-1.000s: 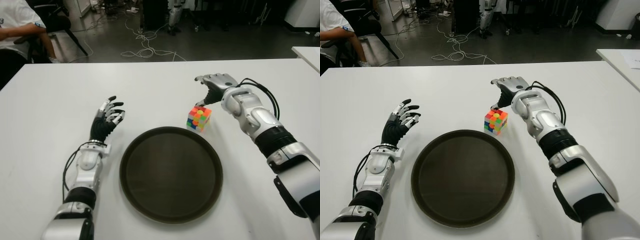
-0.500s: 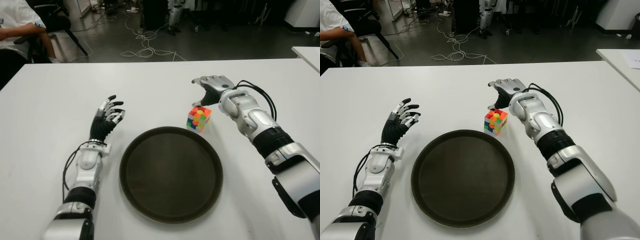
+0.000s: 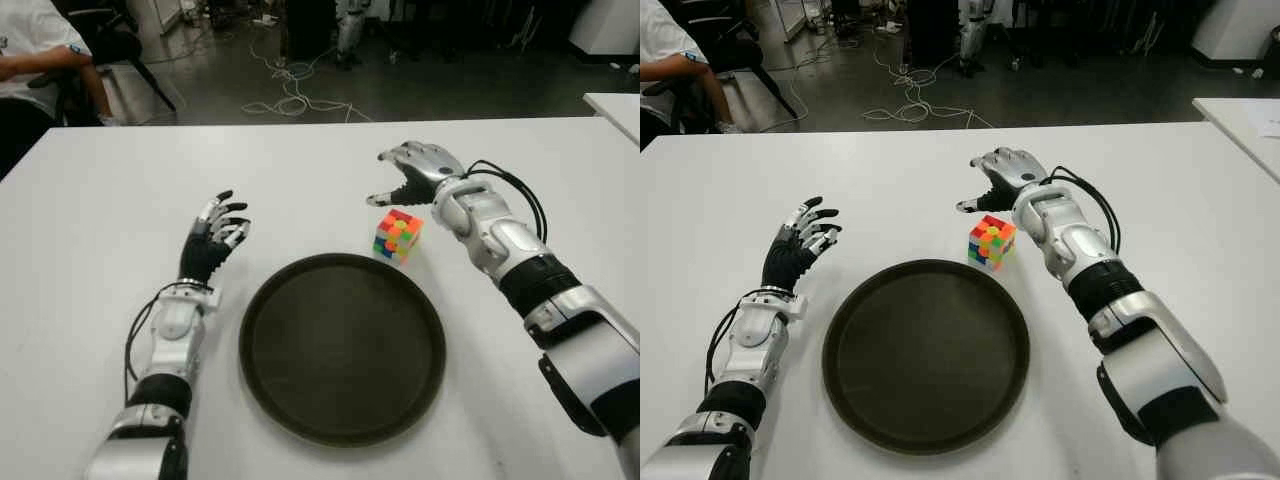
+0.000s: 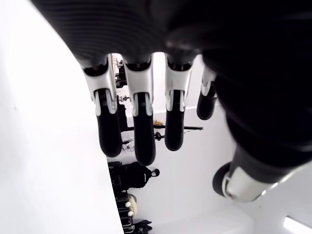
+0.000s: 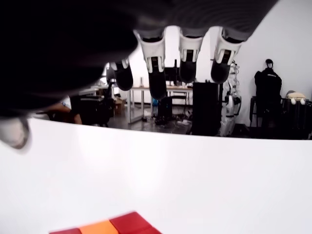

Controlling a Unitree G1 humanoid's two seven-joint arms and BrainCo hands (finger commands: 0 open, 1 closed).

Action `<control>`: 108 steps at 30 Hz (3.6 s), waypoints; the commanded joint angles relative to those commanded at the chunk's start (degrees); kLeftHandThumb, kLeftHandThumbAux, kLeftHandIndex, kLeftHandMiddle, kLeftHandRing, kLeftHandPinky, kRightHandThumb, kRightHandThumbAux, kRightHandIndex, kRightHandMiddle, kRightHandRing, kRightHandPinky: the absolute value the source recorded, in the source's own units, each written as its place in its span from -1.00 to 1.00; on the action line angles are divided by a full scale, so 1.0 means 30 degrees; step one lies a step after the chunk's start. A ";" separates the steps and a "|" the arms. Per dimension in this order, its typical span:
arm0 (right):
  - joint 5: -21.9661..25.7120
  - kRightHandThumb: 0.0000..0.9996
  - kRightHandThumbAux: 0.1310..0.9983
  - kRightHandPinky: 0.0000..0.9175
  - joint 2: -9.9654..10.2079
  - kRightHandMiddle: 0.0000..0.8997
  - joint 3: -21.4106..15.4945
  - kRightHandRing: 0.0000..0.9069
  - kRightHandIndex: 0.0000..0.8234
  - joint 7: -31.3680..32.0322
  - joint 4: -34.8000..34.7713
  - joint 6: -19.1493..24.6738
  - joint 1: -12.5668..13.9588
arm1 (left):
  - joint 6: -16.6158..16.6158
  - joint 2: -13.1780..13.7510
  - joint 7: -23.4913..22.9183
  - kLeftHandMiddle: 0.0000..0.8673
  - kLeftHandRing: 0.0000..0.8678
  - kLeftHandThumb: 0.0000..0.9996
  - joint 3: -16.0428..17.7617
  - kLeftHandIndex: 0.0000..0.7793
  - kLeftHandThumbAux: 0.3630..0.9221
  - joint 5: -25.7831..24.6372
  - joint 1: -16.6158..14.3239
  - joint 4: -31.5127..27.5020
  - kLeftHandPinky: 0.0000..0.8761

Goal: Pick up the Rubik's Cube and put it in the plate

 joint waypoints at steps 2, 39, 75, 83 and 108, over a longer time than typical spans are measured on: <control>-0.0006 -0.79 -0.61 -1.00 -0.0004 -1.00 0.0011 -1.00 -1.00 0.0018 0.0102 -0.0042 -0.0056 | -0.0035 0.0011 0.0066 -0.39 -0.26 0.16 -0.0013 -0.65 0.19 0.0078 -0.0056 0.0079 -0.16; 0.0613 -0.98 -0.12 -1.00 0.0181 -1.00 -0.0598 -1.00 -1.00 -0.0446 -0.0468 0.0405 0.0191 | 0.0089 0.0096 0.0505 -0.39 -0.28 0.17 -0.0122 -0.64 0.14 0.0456 -0.0157 0.0283 -0.17; 0.0686 -0.46 -0.09 -1.00 0.0091 -1.00 -0.0599 -1.00 -1.00 -0.0483 0.0066 -0.0151 -0.0051 | 0.0076 0.0067 0.0675 -0.39 -0.27 0.19 -0.0161 -0.64 0.20 0.0506 -0.0231 0.0352 -0.19; 0.0628 -0.37 -0.01 -1.00 0.0125 -1.00 -0.0521 -1.00 -1.00 -0.0588 0.0112 -0.0359 0.0018 | 0.0376 0.0017 0.0849 -0.38 -0.25 0.17 -0.0129 -0.62 0.14 0.0492 -0.0241 0.0246 -0.16; 0.0639 -0.62 -0.31 -1.00 -0.0161 -1.00 -0.0247 -1.00 -1.00 -0.0153 -0.0831 -0.0680 0.1782 | -0.0247 0.0035 0.0531 -0.38 -0.26 0.22 -0.0123 -0.64 0.16 0.0347 -0.0395 0.0687 -0.14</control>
